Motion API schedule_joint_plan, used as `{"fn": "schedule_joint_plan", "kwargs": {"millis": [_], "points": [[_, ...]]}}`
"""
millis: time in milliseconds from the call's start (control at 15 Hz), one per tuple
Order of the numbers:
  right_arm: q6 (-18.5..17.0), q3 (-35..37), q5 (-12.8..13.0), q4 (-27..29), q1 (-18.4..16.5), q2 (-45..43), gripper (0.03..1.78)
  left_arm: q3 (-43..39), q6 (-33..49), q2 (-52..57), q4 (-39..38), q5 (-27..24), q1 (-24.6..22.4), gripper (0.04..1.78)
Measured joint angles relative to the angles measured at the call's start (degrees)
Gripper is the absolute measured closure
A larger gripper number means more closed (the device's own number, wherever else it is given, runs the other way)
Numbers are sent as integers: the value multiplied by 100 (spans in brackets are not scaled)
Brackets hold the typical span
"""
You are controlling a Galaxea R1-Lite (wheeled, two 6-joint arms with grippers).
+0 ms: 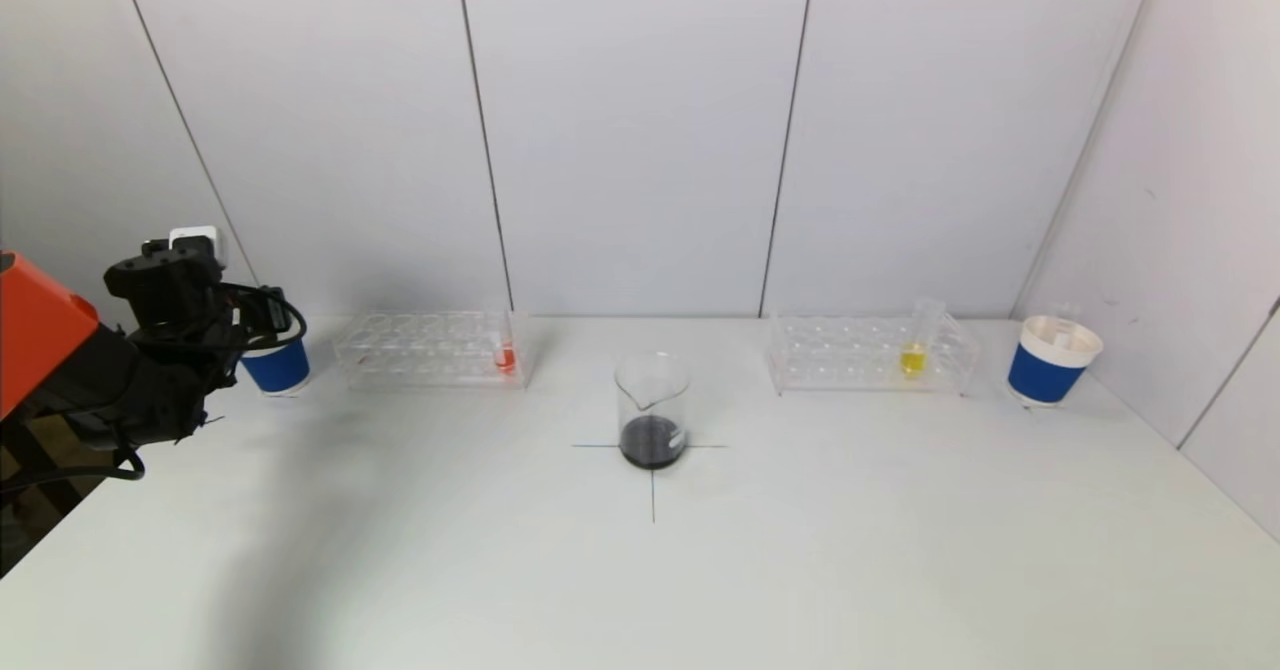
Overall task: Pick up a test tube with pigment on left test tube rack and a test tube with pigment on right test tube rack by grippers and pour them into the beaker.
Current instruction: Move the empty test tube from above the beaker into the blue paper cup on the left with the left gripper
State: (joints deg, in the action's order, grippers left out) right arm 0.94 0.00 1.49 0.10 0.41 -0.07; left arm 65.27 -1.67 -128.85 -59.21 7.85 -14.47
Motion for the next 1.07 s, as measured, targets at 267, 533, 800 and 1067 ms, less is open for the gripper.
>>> {"fn": "schedule_joint_plan", "kwargs": {"millis": [267, 533, 800, 1067], "points": [[0, 0, 0, 0, 0, 0, 4, -100, -6, 18, -27, -52, -2, 137], [-1, 0, 0, 0, 0, 0, 4, -111, 0, 38, -62, -61, 0, 137], [-1, 0, 0, 0, 0, 0, 4, -111, 10, 44, -63, -61, -2, 137], [0, 0, 0, 0, 0, 0, 4, -111, 13, 46, -52, -55, -7, 136]]}}
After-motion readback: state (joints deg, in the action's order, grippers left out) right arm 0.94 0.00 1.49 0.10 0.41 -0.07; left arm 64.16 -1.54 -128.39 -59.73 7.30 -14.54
